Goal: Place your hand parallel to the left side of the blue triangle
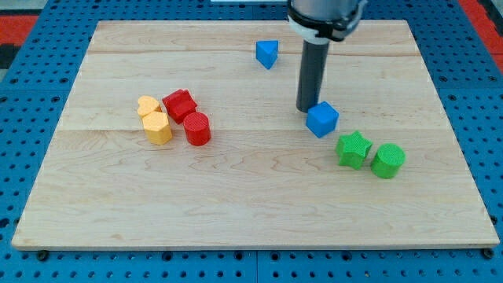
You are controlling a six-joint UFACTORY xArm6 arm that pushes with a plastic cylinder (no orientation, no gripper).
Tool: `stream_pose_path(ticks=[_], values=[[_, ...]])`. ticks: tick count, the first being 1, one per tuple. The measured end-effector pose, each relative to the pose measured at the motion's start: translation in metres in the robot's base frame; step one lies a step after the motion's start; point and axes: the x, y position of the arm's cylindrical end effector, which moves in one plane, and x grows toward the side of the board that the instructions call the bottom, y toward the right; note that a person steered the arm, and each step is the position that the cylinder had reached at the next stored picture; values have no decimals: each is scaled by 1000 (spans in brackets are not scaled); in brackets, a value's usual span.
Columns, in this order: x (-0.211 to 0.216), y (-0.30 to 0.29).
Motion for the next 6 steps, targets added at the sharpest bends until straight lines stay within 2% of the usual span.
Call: stream_pose_path(ticks=[1,3,4,6], values=[[5,0],[-42,-133],[-85,-154],[-156,-160]])
